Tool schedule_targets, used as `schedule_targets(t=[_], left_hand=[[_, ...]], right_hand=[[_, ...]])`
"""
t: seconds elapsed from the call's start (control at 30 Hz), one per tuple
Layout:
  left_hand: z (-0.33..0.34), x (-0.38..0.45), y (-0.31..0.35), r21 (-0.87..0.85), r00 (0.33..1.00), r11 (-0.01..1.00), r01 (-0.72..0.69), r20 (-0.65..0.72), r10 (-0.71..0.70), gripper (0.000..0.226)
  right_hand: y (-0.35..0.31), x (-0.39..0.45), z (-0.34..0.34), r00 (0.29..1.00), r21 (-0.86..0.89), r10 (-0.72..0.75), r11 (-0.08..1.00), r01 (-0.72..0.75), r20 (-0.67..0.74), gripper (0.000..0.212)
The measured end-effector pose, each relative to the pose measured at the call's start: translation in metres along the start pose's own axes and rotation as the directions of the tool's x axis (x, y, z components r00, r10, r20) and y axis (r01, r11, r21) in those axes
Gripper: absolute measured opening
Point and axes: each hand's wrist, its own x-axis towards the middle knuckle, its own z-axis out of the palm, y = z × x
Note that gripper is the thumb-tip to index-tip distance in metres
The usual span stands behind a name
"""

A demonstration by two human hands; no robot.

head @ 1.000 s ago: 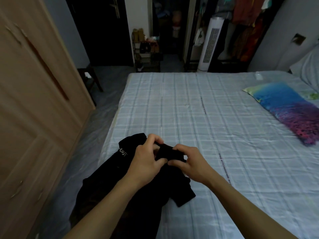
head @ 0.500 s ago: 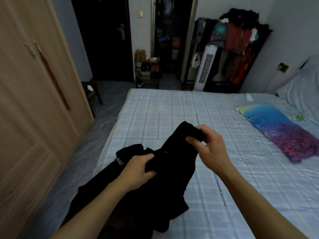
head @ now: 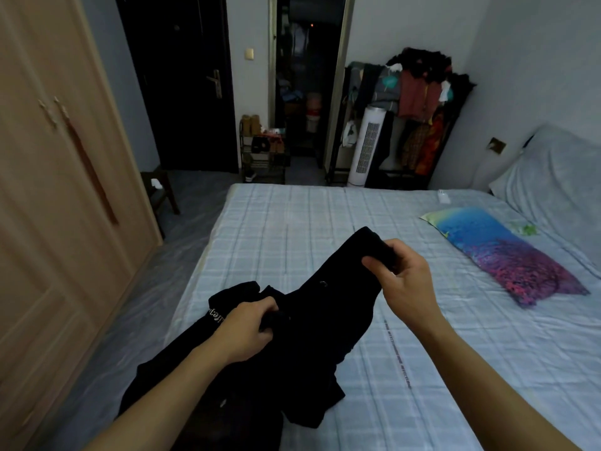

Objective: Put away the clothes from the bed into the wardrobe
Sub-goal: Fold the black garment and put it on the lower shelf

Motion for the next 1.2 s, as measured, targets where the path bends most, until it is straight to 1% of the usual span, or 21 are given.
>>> schedule_targets(t=[0.07, 0.17, 0.23, 0.33, 0.43, 0.5, 0.53, 0.6, 0.63, 0.7, 0.77, 0.83, 0.87, 1.0, 1.07, 1.13, 1.2], left_hand=[[0.003, -0.008, 0.001, -0.069, 0.999, 0.998, 0.003, 0.035, -0.001, 0.019], [0.003, -0.022, 0.002, -0.188, 0.996, 0.982, -0.028, 0.075, 0.043, 0.011], [0.001, -0.031, 0.007, -0.238, 0.995, 0.970, -0.048, 0.069, 0.067, 0.006], [-0.004, -0.049, 0.020, -0.220, 0.997, 0.972, -0.077, 0.004, 0.080, 0.019], [-0.016, -0.072, 0.043, -0.199, 0.996, 0.978, -0.059, 0.047, 0.070, 0.029], [-0.022, -0.092, 0.056, -0.133, 0.995, 0.991, -0.017, 0.098, 0.030, 0.036], [-0.023, -0.102, 0.061, -0.080, 0.993, 0.997, 0.004, 0.122, 0.006, 0.035], [-0.020, -0.121, 0.070, 0.081, 0.991, 0.996, 0.024, 0.126, -0.034, 0.027], [-0.018, -0.129, 0.075, 0.169, 0.994, 0.985, 0.027, 0.100, -0.044, 0.024], [-0.013, -0.146, 0.084, 0.317, 1.000, 0.948, 0.027, 0.006, -0.030, 0.022], [-0.009, -0.167, 0.094, 0.410, 0.994, 0.911, 0.047, -0.114, 0.000, 0.022], [-0.011, -0.190, 0.104, 0.458, 0.977, 0.885, 0.082, -0.212, 0.019, 0.021], [-0.014, -0.200, 0.109, 0.481, 0.969, 0.871, 0.100, -0.246, 0.025, 0.018], [-0.041, -0.234, 0.140, 0.596, 0.954, 0.791, 0.141, -0.296, 0.053, 0.013], [-0.058, -0.247, 0.155, 0.614, 0.947, 0.771, 0.171, -0.318, 0.044, 0.014], [-0.074, -0.259, 0.166, 0.625, 0.939, 0.758, 0.185, -0.340, 0.052, 0.012], [-0.090, -0.271, 0.173, 0.626, 0.931, 0.761, 0.170, -0.354, 0.083, 0.011]], right_hand=[[-0.002, -0.006, -0.003, 1.000, 0.000, 0.002, 1.000, -0.002, -0.011, 0.011], [-0.005, -0.016, -0.013, 0.998, 0.014, 0.018, 1.000, -0.017, -0.059, 0.011], [-0.004, -0.023, -0.022, 0.995, 0.017, 0.037, 0.999, -0.036, -0.089, 0.010], [0.000, -0.038, -0.035, 0.993, 0.024, 0.075, 0.997, -0.073, -0.095, 0.008], [0.003, -0.053, -0.046, 0.991, 0.028, 0.099, 0.995, -0.097, -0.092, 0.006], [0.002, -0.061, -0.054, 0.989, 0.048, 0.108, 0.993, -0.104, -0.100, 0.007], [0.000, -0.067, -0.058, 0.988, 0.066, 0.112, 0.992, -0.106, -0.103, 0.007], [-0.003, -0.081, -0.068, 0.991, 0.103, 0.106, 0.990, -0.098, -0.082, 0.007], [-0.004, -0.088, -0.071, 0.994, 0.107, 0.095, 0.990, -0.088, -0.062, 0.010], [-0.006, -0.103, -0.079, 0.997, 0.108, 0.074, 0.992, -0.070, -0.029, 0.013], [-0.006, -0.116, -0.088, 0.996, 0.144, 0.085, 0.986, -0.082, -0.014, 0.009], [-0.006, -0.127, -0.098, 0.994, 0.176, 0.109, 0.978, -0.113, 0.031, 0.005], [-0.008, -0.132, -0.101, 0.991, 0.187, 0.112, 0.975, -0.124, 0.069, 0.007], [-0.026, -0.147, -0.105, 0.969, 0.164, 0.078, 0.979, -0.118, 0.234, 0.017], [-0.040, -0.151, -0.102, 0.951, 0.114, 0.043, 0.990, -0.081, 0.305, 0.018], [-0.055, -0.154, -0.095, 0.931, 0.059, 0.005, 0.998, -0.028, 0.366, 0.014], [-0.069, -0.158, -0.087, 0.921, 0.041, -0.039, 0.999, 0.025, 0.387, 0.010]])
